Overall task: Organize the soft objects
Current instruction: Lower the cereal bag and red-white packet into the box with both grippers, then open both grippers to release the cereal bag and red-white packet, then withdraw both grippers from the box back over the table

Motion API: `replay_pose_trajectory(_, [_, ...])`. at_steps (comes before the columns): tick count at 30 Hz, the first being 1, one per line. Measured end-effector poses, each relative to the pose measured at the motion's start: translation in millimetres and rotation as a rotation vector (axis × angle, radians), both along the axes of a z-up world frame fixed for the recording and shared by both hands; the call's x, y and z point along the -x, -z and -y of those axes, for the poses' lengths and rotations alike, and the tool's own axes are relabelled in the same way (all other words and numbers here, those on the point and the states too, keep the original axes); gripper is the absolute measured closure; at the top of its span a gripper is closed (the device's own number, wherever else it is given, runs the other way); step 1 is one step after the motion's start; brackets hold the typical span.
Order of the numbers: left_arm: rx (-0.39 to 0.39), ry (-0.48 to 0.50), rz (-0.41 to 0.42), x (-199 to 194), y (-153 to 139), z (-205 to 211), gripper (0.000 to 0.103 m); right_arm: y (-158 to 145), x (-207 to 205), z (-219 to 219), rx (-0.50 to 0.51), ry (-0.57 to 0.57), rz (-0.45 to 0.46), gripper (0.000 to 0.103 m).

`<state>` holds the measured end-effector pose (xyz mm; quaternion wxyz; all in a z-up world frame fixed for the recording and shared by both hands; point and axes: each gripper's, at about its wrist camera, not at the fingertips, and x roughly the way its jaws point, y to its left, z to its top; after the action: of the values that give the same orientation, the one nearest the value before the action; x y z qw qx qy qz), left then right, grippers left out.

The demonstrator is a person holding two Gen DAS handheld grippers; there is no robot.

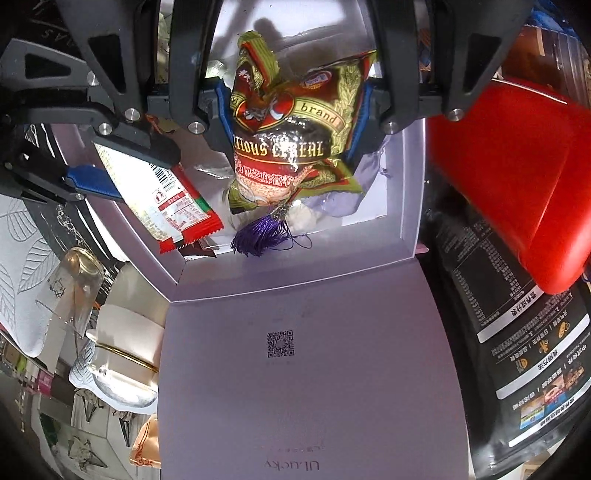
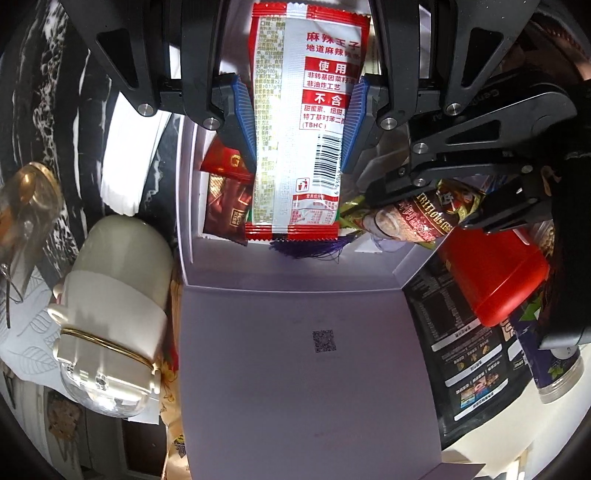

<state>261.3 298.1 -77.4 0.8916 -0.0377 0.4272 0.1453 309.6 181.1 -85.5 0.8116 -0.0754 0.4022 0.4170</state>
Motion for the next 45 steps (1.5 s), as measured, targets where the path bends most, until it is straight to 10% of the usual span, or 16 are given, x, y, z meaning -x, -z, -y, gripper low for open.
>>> replay_pose_trajectory(20, [-0.002, -0.07, -0.041, -4.4, -2.4, -0.6, 0.052, -18.6, 10.3, 5.4, 0.065, 0.033, 0.069, 0.043])
replay_pose_trajectory(23, [-0.003, -0.084, -0.029, -4.0, -7.1, 1.8, 0.042, -28.9, 14.6, 11.7, 0.071, 0.039, 0.097, 0.043])
replay_pose_trajectory(26, [-0.018, -0.087, -0.014, -3.1, -15.1, 7.1, 0.01, -35.9, 15.7, 18.4, 0.078, 0.053, 0.116, 0.042])
replay_pose_trajectory(45, [-0.097, -0.07, 0.159, 46.5, -113.4, 45.2, 0.009, -106.0, 38.2, 70.1, 0.006, 0.144, 0.216, 0.043])
